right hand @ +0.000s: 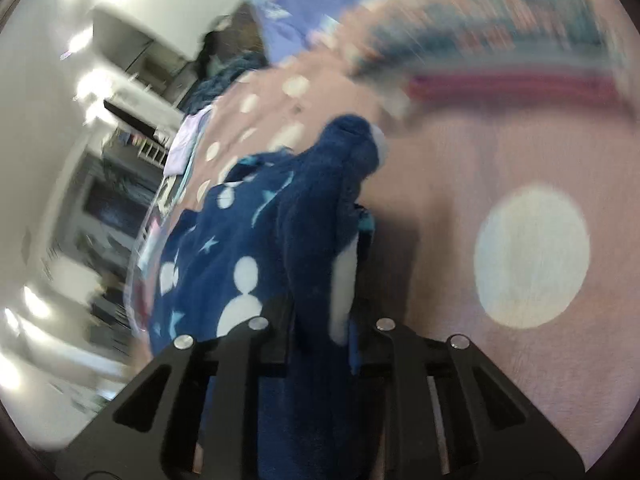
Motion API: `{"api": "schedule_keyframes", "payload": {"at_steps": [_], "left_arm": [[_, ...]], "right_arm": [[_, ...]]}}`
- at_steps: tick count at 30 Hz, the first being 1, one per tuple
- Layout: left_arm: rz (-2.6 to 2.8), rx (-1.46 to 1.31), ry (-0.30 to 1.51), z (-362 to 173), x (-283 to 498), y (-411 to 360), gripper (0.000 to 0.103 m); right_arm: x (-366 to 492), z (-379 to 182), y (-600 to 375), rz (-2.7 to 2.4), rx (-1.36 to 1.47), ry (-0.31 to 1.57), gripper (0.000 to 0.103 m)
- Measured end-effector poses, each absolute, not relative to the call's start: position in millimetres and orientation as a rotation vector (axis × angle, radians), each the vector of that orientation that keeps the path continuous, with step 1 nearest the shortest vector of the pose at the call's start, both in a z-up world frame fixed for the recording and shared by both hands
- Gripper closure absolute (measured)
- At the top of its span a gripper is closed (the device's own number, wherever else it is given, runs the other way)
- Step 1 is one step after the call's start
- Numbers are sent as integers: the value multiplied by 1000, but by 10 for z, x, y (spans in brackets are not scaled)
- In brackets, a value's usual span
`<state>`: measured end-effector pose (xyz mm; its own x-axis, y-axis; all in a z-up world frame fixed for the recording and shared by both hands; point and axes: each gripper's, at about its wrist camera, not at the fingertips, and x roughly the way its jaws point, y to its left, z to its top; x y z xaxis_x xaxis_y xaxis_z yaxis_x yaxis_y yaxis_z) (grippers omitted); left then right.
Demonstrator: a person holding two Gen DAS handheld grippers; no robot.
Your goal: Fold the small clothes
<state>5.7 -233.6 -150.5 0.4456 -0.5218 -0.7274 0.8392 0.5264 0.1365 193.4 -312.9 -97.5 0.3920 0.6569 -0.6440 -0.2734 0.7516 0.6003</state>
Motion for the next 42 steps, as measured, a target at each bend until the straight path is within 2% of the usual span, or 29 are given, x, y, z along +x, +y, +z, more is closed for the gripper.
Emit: {"api": "schedule_keyframes", "payload": {"at_steps": [1,3,6,7,8,9,10,14,17,22,27,31,34,42], "left_arm": [[-892,564,679,-1563,31,-2371,85],[-879,601,666,-1680,-3,-2422,84],[-883,565,669,-1654,25,-2405,83],[-895,526,678,-1625,29,-2350,78],[-902,492,687,-1604,35,-2298,64],[-904,463,701,-1593,77,-2232,58],[-900,429,716,-1559,76,-2164,53],[-896,275,721,-1398,24,-1663,53],[-817,161,725,-1298,54,-1054,53],[-515,-52,674,-1061,-108,252,52],[-179,-212,624,-976,-310,1541,52],[-74,-301,604,-1034,-549,2268,52],[-35,-346,591,-1052,-674,2559,52],[-124,-407,621,-1276,-453,2766,51]], "right_arm": [[1934,-995,-3073,589,374,996,84],[2092,-1256,-3070,506,394,1072,77],[2175,-1499,-3310,518,641,1081,72],[2156,-1459,-3395,515,687,1067,69],[2120,-1403,-3464,498,710,1050,62],[2070,-1320,-3528,475,720,1026,56],[1989,-1179,-3604,440,697,990,55],[1575,-611,-3673,355,504,860,55],[1232,-342,-3370,351,328,821,55],[634,-247,-2497,409,11,743,54],[9,-460,-1169,642,-270,661,51],[-627,-697,-112,781,-573,498,51],[-860,-894,438,776,-754,385,50],[-644,-1372,1085,627,-932,385,49]]}}
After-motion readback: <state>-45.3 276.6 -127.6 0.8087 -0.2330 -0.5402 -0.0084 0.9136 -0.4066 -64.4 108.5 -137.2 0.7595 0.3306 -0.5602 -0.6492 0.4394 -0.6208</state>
